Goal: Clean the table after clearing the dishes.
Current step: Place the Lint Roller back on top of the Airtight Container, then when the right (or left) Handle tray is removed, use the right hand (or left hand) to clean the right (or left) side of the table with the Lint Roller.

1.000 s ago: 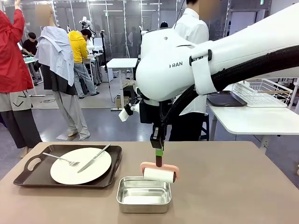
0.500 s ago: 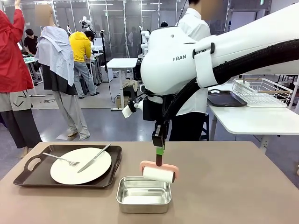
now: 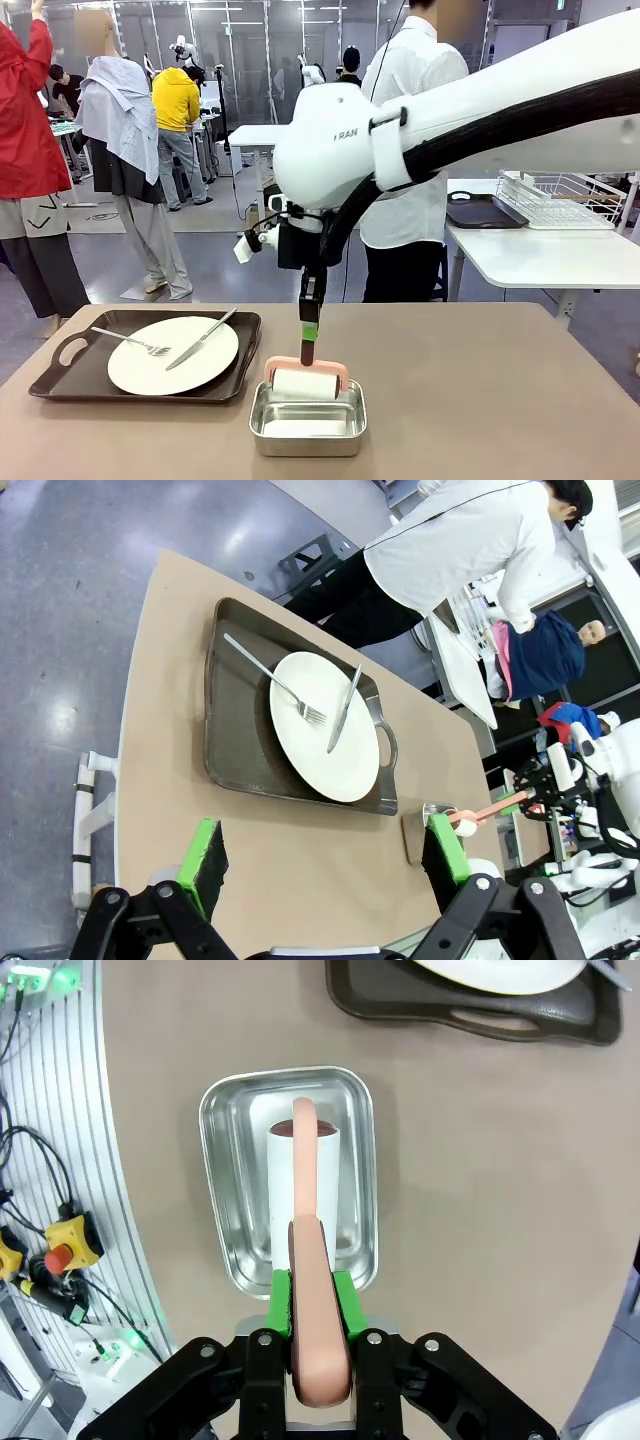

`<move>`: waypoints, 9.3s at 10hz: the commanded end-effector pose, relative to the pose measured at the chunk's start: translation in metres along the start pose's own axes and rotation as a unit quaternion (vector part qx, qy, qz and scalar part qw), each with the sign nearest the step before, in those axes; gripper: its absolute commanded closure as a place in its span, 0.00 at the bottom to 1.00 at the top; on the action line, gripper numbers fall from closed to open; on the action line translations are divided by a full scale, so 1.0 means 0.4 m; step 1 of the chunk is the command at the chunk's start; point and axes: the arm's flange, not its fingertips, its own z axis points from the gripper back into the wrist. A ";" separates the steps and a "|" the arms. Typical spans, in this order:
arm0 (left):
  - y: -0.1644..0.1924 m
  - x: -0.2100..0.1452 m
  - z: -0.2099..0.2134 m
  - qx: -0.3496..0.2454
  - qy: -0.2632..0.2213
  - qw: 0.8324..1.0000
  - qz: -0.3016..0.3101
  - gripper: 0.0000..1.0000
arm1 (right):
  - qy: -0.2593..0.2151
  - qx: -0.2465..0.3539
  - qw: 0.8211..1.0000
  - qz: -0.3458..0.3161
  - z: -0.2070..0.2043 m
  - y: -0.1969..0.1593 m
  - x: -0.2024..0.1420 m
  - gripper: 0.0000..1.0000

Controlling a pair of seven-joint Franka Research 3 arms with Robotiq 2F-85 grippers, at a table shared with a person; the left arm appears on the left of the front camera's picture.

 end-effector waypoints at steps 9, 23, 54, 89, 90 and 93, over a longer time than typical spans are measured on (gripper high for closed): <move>0.009 0.002 0.004 -0.012 -0.010 1.000 -0.010 0.00 | 0.045 0.059 0.997 0.031 -0.196 -0.153 0.009 0.79; 0.009 0.002 0.004 -0.012 -0.010 1.000 -0.010 0.00 | 0.026 0.025 0.999 0.022 -0.121 -0.173 0.014 0.00; 0.009 0.002 0.004 -0.012 -0.010 1.000 -0.010 0.00 | -0.577 0.243 0.499 -0.600 -0.093 -0.180 -1.532 0.00; -0.724 -0.124 -0.678 -0.087 0.396 0.780 -0.477 0.00 | -0.577 0.243 0.499 -0.600 -0.093 -0.180 -1.532 0.00; -0.777 -0.171 -0.716 -0.084 0.410 0.747 -0.517 0.00 | -0.577 0.243 0.499 -0.600 -0.093 -0.180 -1.532 0.00; -0.777 -0.173 -0.700 -0.094 0.420 0.772 -0.468 0.00 | -0.577 0.243 0.499 -0.600 -0.093 -0.180 -1.532 0.00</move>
